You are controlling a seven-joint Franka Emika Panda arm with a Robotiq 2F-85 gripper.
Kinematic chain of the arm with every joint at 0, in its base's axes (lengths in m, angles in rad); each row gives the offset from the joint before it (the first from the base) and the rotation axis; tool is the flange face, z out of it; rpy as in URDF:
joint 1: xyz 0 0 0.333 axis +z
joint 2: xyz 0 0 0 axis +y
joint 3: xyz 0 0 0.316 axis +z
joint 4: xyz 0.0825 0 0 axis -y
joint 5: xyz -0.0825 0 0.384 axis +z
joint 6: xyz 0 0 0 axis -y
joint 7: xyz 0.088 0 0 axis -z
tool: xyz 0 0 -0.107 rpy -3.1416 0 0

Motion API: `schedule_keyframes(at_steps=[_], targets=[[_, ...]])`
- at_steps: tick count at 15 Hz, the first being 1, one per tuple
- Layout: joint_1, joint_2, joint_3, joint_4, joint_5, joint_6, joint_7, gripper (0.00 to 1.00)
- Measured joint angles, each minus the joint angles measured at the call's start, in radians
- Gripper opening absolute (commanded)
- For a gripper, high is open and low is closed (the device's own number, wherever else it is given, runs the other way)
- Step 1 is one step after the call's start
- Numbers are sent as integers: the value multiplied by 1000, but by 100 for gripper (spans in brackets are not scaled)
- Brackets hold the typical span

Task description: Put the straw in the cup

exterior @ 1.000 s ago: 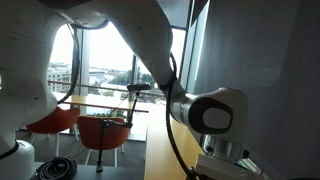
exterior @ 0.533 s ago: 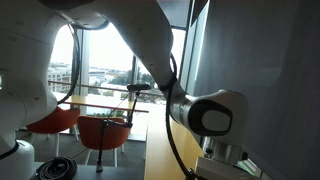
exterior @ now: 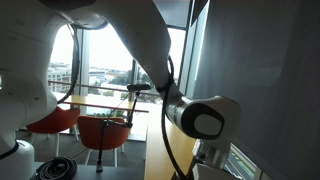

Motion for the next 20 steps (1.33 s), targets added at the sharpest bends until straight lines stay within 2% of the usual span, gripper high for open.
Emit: schedule_keyframes(at_steps=[5,8,15,20], targets=[[-3,-40,-3,-2,1,-73,-183,100],[-5,-73,-7,-50,1,-55,-285,100],[-17,-115,-40,-225,2,200,-492,100],[-17,-135,-42,-304,53,346,-585,100]])
